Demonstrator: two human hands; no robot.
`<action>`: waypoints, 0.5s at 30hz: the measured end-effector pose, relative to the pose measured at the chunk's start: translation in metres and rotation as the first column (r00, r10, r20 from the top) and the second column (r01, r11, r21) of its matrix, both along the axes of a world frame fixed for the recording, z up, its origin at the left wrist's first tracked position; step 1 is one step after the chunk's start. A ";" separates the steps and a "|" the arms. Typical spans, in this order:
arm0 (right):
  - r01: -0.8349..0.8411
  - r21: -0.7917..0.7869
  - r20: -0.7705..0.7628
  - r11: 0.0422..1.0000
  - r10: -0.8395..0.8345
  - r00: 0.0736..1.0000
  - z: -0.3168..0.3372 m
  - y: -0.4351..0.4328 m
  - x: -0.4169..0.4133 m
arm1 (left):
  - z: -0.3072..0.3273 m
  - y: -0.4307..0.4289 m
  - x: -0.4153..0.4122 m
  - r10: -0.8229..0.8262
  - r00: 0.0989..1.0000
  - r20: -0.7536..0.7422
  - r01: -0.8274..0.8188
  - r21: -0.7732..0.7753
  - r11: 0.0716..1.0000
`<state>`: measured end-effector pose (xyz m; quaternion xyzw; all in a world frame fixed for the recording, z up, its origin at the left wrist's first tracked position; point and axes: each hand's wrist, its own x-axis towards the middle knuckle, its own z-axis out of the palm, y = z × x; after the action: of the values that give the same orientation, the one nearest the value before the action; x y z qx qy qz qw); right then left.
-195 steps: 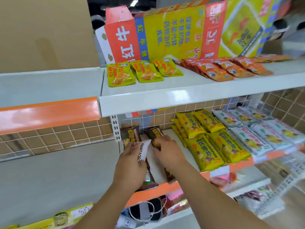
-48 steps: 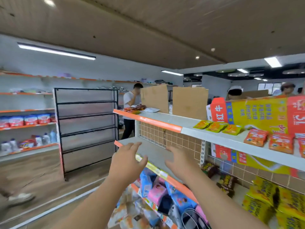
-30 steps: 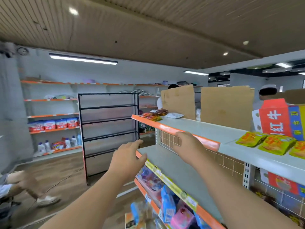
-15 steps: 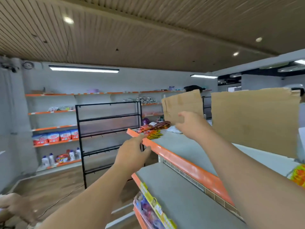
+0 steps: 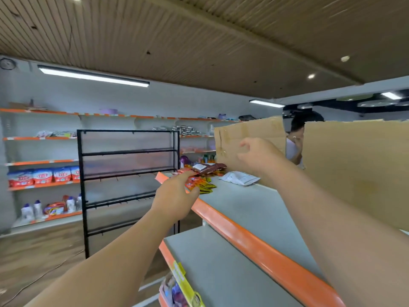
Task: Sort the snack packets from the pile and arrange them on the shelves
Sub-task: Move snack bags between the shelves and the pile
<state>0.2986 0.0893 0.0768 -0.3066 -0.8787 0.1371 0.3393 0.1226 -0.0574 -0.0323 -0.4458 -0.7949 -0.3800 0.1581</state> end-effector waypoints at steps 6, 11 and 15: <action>0.097 -0.011 0.032 0.995 -0.097 0.995 -0.007 0.058 -0.063 | 0.007 0.071 -0.084 -0.088 0.996 -0.022 0.089 0.036 0.995; 0.232 -0.024 0.146 0.973 -0.226 0.963 -0.013 0.115 -0.118 | 0.011 0.142 -0.163 -0.219 0.976 0.011 0.219 -0.018 0.976; 0.307 -0.023 0.288 0.951 -0.288 0.913 -0.022 0.155 -0.159 | 0.015 0.193 -0.205 -0.297 0.954 -0.034 0.294 -0.068 0.953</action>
<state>0.1399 0.2444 0.0550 -0.4642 -0.8559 0.0685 0.2174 -0.0820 0.1357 -0.0168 -0.5727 -0.7269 -0.3647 0.1031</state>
